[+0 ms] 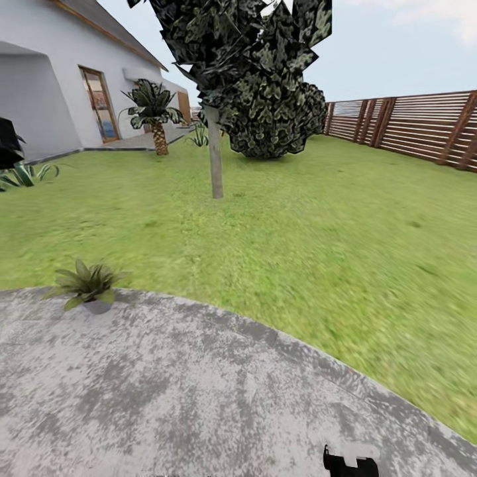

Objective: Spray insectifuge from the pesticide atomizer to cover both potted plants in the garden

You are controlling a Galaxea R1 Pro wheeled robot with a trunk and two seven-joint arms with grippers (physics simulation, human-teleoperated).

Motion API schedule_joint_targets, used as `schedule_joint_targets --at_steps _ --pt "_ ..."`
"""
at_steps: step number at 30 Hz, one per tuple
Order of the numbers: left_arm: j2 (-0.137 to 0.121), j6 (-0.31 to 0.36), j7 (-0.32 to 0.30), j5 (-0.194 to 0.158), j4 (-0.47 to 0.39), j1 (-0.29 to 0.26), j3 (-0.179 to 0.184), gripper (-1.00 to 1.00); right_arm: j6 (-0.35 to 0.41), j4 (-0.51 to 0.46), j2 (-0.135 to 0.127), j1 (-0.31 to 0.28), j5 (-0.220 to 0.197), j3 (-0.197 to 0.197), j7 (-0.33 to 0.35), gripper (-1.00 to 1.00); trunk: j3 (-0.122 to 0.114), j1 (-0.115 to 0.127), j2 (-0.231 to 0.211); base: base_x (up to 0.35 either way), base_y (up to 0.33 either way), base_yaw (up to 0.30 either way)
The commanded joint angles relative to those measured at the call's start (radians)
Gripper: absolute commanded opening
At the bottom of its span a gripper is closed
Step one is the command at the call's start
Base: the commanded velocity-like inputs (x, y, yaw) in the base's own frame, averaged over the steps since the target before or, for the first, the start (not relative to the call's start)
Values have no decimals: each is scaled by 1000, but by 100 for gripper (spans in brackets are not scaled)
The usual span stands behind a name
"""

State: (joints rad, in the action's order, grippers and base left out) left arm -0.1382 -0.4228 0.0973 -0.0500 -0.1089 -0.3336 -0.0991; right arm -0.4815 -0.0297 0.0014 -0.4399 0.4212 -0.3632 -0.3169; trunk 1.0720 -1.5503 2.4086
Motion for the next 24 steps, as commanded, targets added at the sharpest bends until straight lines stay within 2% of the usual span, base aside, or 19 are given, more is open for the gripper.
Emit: schedule_joint_targets --at_steps 1,7,14,24 --pt "0 -4 -2 -5 1 -1 -2 -100 -2 1 0 0 11 -7 -5 100 1 0 0 4 0 275" --pt "0 -4 -2 -5 0 -1 -2 -100 -2 1 0 0 11 -7 -5 100 6 0 0 47 0 275" --pt "0 -4 -2 -6 0 -1 -2 -100 -2 1 0 0 11 -6 -5 100 10 0 0 311 15 275" --pt "0 -4 -2 -6 0 -1 -2 -100 -2 1 0 -1 11 -6 -5 100 17 0 0 329 121 275"
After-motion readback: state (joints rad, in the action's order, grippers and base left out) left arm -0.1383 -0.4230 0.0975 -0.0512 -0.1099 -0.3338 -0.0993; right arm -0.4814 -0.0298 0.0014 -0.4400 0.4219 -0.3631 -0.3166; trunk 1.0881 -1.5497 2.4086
